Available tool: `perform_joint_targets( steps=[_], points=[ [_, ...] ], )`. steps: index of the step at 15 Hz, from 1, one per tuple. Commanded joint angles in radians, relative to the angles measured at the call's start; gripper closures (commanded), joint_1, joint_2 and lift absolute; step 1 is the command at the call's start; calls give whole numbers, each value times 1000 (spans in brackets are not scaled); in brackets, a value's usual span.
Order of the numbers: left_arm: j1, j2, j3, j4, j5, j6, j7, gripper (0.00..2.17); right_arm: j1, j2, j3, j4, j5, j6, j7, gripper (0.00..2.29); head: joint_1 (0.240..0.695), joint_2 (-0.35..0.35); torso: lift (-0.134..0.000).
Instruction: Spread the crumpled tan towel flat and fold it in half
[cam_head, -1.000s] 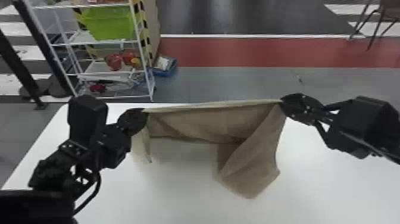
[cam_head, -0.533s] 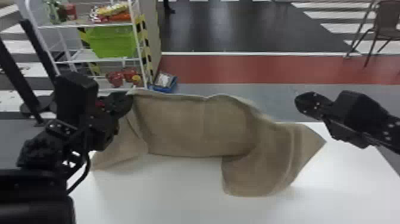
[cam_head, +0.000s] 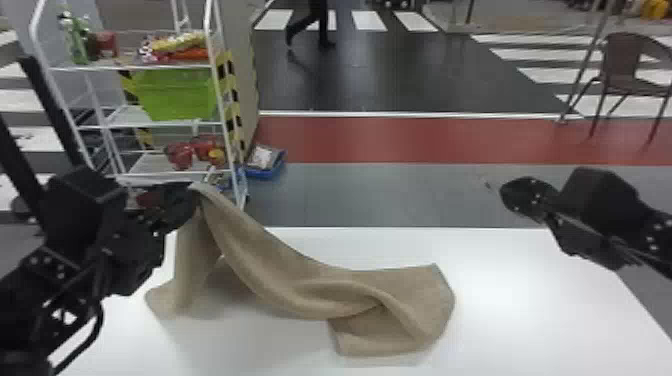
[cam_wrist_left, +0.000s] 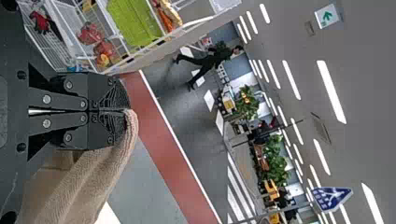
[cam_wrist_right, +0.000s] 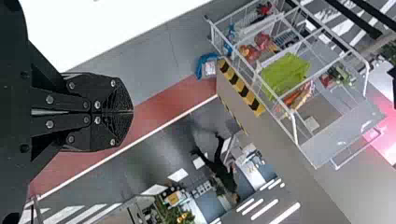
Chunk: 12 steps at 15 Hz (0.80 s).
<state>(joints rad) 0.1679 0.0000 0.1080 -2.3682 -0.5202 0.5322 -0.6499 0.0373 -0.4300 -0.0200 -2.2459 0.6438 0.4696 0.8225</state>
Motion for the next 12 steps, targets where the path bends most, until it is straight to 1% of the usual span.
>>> perform_joint_targets(
  steps=[1, 2, 3, 4, 5, 6, 7, 8, 9, 10, 11, 12],
  points=[
    [97, -3, -5, -16, 8, -116, -8, 2115, 87, 2, -20, 20, 20, -105, 9, 1193, 554, -17, -123],
    [113, -3, -13, -11, 17, -128, -27, 2115, 72, 19, -8, 58, -4, -96, 43, 1035, 595, -25, -123],
    [127, -3, -21, -9, 32, -131, -37, 2115, 38, 48, -3, 86, -29, -44, 90, 961, 613, -30, -123],
    [139, -3, -25, -3, 32, -162, -48, 2115, -14, 77, 9, 118, -59, 64, 136, 890, 636, -37, -123],
    [142, -3, -25, 3, 32, -183, -60, 2115, -74, 91, 29, 158, -81, 199, 171, 890, 656, -42, -123],
    [148, -3, -30, 4, 29, -183, -60, 2118, -134, 108, 51, 206, -85, 306, 202, 886, 671, -48, -123],
    [153, -3, -30, 3, 25, -183, -66, 2115, -185, 131, 55, 256, -72, 355, 208, 755, 686, -60, -123],
    [154, -3, -30, 3, 22, -183, -73, 2115, -238, 146, 68, 315, -56, 380, 218, 684, 688, -64, -123],
    [156, -3, -30, 4, 19, -180, -73, 2118, -284, 160, 71, 368, -44, 423, 245, 684, 689, -68, -123],
    [157, -3, -30, 3, 17, -180, -74, 2115, -323, 162, 81, 420, -24, 438, 268, 684, 689, -71, -123],
    [157, -3, -30, 6, 16, -180, -74, 2118, -347, 165, 95, 466, -3, 438, 291, 566, 689, -71, -123],
    [156, -3, -28, 10, 14, -180, -74, 2115, -364, 174, 97, 505, 14, 438, 294, 549, 690, -73, -123]
  ],
)
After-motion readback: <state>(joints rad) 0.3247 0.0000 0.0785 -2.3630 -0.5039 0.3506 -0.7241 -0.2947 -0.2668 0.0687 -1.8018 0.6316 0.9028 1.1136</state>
